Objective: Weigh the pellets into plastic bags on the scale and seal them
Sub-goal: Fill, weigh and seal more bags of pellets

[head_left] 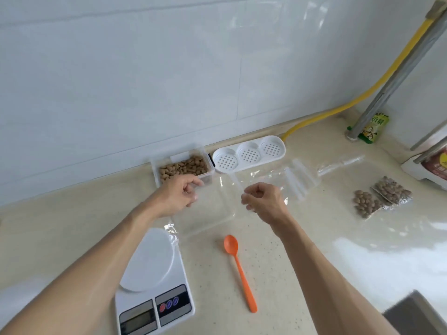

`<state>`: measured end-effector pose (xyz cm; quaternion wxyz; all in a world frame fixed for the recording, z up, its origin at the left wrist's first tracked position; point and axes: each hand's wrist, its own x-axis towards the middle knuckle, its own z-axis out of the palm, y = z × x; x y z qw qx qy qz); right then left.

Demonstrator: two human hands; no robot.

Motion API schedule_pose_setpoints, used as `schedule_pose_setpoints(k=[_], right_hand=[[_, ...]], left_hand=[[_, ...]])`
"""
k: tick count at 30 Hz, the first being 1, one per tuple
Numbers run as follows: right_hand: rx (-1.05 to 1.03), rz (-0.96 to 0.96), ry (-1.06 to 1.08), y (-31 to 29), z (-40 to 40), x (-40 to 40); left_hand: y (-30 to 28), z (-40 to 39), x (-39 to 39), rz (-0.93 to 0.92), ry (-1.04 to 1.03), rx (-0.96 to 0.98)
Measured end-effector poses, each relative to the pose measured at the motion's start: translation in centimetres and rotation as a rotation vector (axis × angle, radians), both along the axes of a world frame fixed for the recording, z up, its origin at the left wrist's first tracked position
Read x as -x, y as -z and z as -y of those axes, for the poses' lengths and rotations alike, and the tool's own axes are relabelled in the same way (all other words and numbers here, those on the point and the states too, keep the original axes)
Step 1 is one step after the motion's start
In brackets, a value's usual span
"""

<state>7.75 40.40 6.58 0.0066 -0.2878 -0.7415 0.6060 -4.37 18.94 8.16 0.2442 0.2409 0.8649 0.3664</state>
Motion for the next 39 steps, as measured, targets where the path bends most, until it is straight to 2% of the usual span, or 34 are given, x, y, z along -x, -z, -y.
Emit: schedule_pose_setpoints(k=[3,7,11,15,22,28,34,39], right_hand=[[0.017,0.020,0.043,1.0,6.5,-0.5],[0.045,0.096,0.036,2.8,13.6,-1.0],[-0.021,0.165,0.064,3.8,17.6,-1.0],[-0.145,0.229,0.042,4.4,19.3,-0.9],[-0.241,0.286,-0.028,4.1,19.4,-1.4],[-0.425,0.215,-0.059,4.4,19.6,-3.6],[-0.854,0.044,-0.297,5.0,21.1,-8.3],[-0.907,0.052,-0.457,6.9,21.8,-12.8]], left_hand=[[0.3,6.6,-0.2,0.039,0.023,0.045],[1.2,13.8,-0.3,0.101,0.066,0.207],[3.7,17.7,-0.8,0.015,-0.029,0.235],[5.8,18.9,-1.6,-0.048,-0.098,0.231],[7.3,19.3,-2.6,-0.180,-0.108,0.284],[6.5,19.9,-6.1,-0.359,-0.216,0.192],[7.1,20.2,-12.9,-0.453,-0.247,0.232],[9.1,21.2,-19.1,-0.487,-0.269,0.263]])
